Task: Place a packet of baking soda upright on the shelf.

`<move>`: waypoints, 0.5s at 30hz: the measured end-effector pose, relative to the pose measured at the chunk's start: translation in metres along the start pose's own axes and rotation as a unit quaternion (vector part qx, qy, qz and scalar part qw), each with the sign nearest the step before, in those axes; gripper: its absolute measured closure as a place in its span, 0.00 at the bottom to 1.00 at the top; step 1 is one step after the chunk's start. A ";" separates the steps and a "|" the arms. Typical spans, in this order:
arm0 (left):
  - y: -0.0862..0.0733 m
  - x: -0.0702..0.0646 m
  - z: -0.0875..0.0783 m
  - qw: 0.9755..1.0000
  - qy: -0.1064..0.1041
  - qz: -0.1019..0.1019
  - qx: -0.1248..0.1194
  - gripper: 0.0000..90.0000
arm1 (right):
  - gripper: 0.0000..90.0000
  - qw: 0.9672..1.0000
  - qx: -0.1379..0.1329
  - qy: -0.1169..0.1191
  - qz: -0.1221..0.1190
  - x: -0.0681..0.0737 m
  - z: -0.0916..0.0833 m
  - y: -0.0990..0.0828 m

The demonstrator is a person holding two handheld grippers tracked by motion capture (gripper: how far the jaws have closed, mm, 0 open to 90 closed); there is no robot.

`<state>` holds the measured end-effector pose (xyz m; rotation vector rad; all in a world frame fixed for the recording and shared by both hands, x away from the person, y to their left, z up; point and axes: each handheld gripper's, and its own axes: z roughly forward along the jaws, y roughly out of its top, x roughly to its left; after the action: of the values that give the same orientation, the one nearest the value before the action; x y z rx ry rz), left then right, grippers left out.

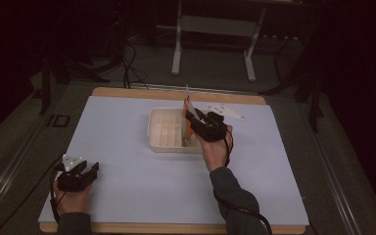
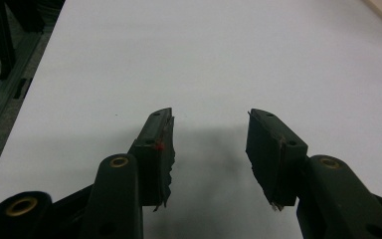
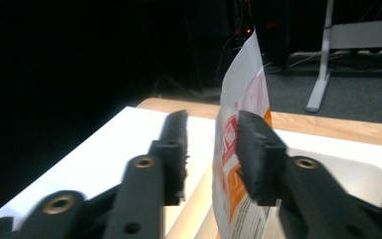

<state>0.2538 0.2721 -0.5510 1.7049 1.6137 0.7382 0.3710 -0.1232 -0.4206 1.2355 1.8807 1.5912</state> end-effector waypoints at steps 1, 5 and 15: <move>0.000 0.000 0.000 1.000 0.000 0.000 0.000 0.59 | 0.64 1.000 0.012 0.005 -0.003 0.000 0.000 0.001; 0.000 0.000 0.000 1.000 0.000 -0.002 0.000 0.59 | 0.59 0.998 0.050 0.011 -0.033 0.000 0.000 0.004; 0.000 0.000 0.000 1.000 0.000 -0.004 -0.001 0.59 | 0.50 0.992 0.089 0.033 -0.078 0.004 -0.018 0.008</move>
<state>0.2537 0.2726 -0.5510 1.6963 1.6172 0.7366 0.3584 -0.1311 -0.4071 1.0857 2.1435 1.4238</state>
